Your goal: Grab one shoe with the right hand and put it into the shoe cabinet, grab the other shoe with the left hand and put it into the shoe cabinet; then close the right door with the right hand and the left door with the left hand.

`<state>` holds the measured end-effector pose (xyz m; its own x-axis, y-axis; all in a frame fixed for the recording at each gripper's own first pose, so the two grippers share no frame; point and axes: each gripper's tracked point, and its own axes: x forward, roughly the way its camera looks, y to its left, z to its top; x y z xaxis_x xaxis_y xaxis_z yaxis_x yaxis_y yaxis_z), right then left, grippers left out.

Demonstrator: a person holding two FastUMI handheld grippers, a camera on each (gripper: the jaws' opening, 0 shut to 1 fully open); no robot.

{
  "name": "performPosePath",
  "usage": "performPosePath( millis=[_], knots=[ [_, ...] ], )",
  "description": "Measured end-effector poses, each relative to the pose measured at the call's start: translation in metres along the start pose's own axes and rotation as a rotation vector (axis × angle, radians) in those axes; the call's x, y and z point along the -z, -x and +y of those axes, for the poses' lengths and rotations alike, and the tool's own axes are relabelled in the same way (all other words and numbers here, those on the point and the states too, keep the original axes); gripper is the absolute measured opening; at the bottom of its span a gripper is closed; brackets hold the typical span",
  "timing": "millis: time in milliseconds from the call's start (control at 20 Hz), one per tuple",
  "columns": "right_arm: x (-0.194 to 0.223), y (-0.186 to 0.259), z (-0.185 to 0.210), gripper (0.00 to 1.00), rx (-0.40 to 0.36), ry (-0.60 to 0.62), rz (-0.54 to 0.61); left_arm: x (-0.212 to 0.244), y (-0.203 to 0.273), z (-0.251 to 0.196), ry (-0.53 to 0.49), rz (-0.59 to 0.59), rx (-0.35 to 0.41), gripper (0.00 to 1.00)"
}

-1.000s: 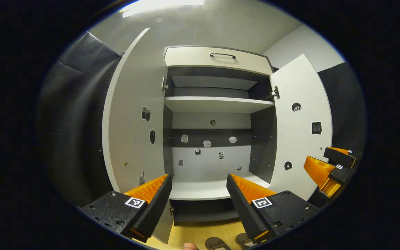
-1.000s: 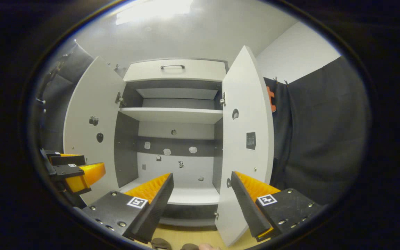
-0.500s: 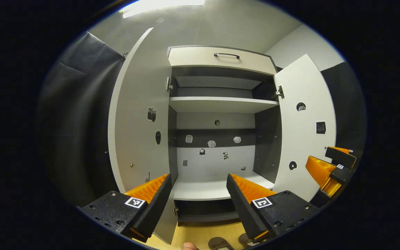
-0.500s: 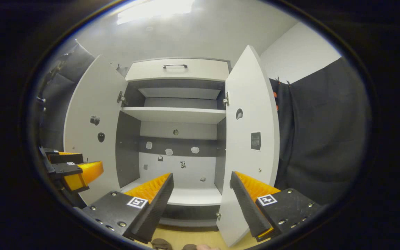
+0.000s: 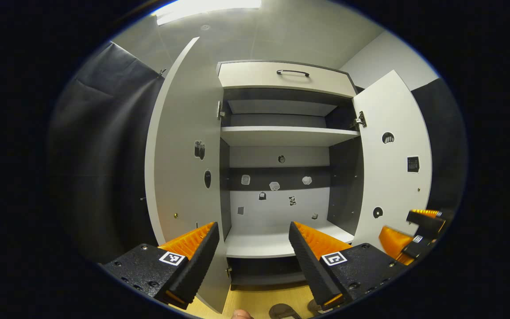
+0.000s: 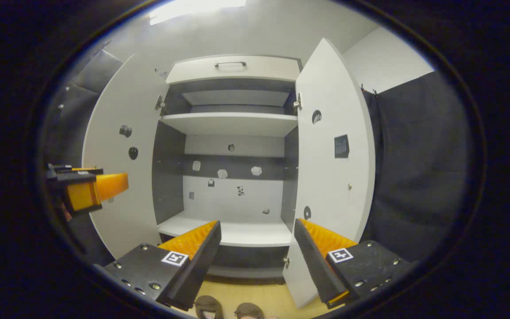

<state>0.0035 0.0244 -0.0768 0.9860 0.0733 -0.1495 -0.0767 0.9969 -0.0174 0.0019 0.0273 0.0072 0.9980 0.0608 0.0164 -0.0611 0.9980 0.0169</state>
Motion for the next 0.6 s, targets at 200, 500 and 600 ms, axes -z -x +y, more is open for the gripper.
performPosePath(
  millis=[200, 500, 600],
  knots=[
    [0.086, 0.000, 0.013, 0.97, -0.038, 0.046, 0.179, -0.004, 0.000, 0.005, -0.007, -0.008, -0.009, 0.96],
    [0.225, 0.015, 0.031, 0.84, -0.111, 0.079, 0.463, -0.001, -0.002, 0.010, -0.017, 0.003, -0.022, 0.96],
    [0.270, 0.025, 0.035, 0.81, -0.136, 0.074, 0.565, -0.001, -0.001, 0.013, -0.018, 0.004, -0.028, 0.96]
  ],
)
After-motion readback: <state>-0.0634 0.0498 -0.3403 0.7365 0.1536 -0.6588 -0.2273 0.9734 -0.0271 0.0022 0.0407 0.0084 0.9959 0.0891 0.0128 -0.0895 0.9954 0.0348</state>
